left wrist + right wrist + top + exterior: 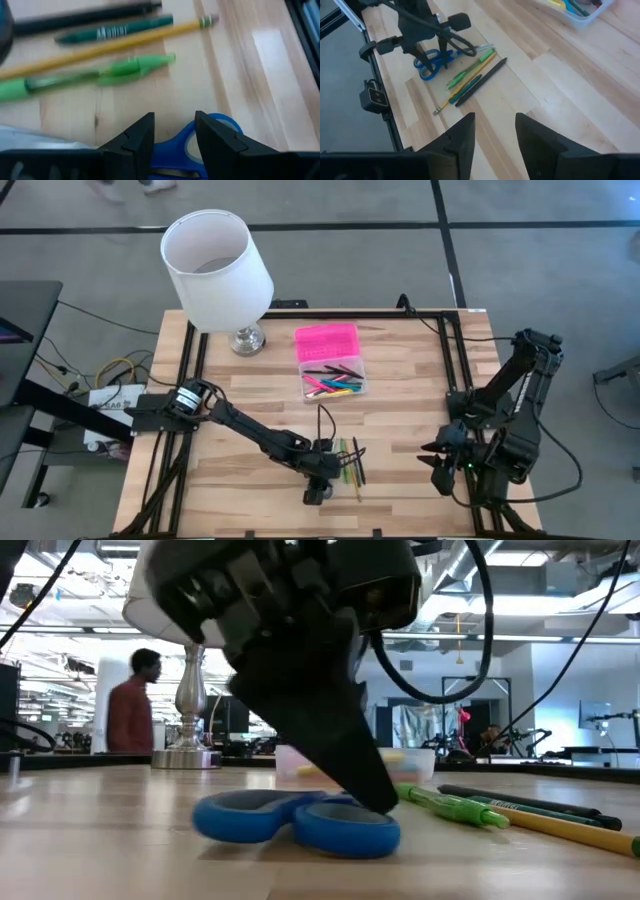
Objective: Pick & place school supplies into a supply box
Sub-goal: Put the blue scissors into the pink supply box
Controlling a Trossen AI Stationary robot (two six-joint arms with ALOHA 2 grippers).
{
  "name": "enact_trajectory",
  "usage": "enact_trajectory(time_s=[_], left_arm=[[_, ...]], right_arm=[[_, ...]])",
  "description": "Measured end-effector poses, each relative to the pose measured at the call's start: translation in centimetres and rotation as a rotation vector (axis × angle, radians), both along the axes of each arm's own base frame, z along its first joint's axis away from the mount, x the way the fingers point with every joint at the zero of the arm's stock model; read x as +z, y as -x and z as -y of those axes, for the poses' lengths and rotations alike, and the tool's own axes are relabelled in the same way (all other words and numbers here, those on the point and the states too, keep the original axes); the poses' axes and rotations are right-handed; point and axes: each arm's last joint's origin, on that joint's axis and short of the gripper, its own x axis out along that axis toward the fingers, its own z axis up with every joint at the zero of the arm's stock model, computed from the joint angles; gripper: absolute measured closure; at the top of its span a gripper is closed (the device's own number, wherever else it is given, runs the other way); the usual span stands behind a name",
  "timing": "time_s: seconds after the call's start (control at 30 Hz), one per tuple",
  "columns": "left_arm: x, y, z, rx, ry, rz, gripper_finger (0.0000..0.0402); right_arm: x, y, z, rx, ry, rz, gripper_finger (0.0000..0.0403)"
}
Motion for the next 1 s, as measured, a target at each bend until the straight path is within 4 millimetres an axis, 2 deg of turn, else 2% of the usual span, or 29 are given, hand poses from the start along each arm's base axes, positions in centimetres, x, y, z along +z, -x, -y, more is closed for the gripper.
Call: enact_trajectory(time_s=[0.5, 0.77, 0.9, 1.0], left_arm=[[3.5, 4.0, -1.7, -0.012, -0.154, -0.252, 0.0267], [7.3, 4.7, -2.2, 0.095, -0.143, -0.159, 0.0267], [9.3, 5.1, -2.6, 0.202, -0.123, -0.100, 0.0267], [10.1, 5.4, -2.6, 0.323, -0.078, -0.085, 0.0267]], right_arm=[[0.1, -0.4, 0.6, -0.019, 0.082, 0.049, 0.0271], [0.1, -0.4, 0.7, -0.005, 0.114, 0.060, 0.0271], [0.1, -0.4, 0.7, -0.002, 0.117, 0.059, 0.0271], [0.1, -0.4, 0.7, 0.002, 0.122, 0.060, 0.0271]])
